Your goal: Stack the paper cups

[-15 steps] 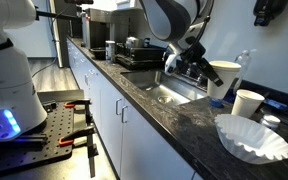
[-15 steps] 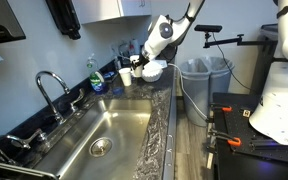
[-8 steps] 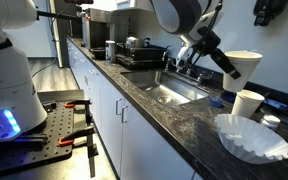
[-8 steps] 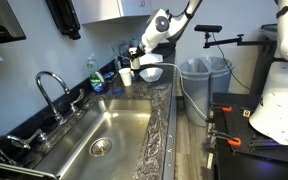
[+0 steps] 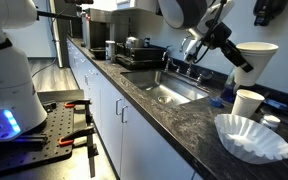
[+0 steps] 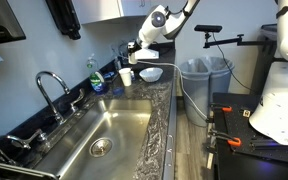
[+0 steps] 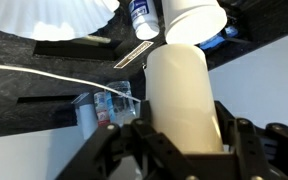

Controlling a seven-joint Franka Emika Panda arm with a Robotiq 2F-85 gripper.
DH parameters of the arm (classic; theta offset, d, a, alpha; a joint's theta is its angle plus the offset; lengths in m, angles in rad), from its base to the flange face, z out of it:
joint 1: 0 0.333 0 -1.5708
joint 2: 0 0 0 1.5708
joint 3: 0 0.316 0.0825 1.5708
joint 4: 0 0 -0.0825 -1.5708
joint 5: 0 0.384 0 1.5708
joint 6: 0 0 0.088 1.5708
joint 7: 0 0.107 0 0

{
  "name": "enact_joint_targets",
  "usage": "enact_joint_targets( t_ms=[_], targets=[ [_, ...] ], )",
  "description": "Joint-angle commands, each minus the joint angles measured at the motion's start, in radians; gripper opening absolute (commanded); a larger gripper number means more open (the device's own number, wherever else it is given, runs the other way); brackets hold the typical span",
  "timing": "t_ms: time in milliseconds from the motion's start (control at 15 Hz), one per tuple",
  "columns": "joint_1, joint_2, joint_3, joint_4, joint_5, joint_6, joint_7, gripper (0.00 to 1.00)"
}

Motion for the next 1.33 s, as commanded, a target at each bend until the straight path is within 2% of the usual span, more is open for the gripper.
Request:
enact_joint_targets(
  t_ms=[0,600,1267],
  targets=[
    [0.008,0.011,0.002,0.038,0.03,-0.02,-0.018,0.37],
    [0.025,0.103,0.007,0.143,0.195,-0.026,-0.153,0.37],
    [0.059,0.243,0.012,0.267,0.361,-0.089,-0.323,0.37]
  ],
)
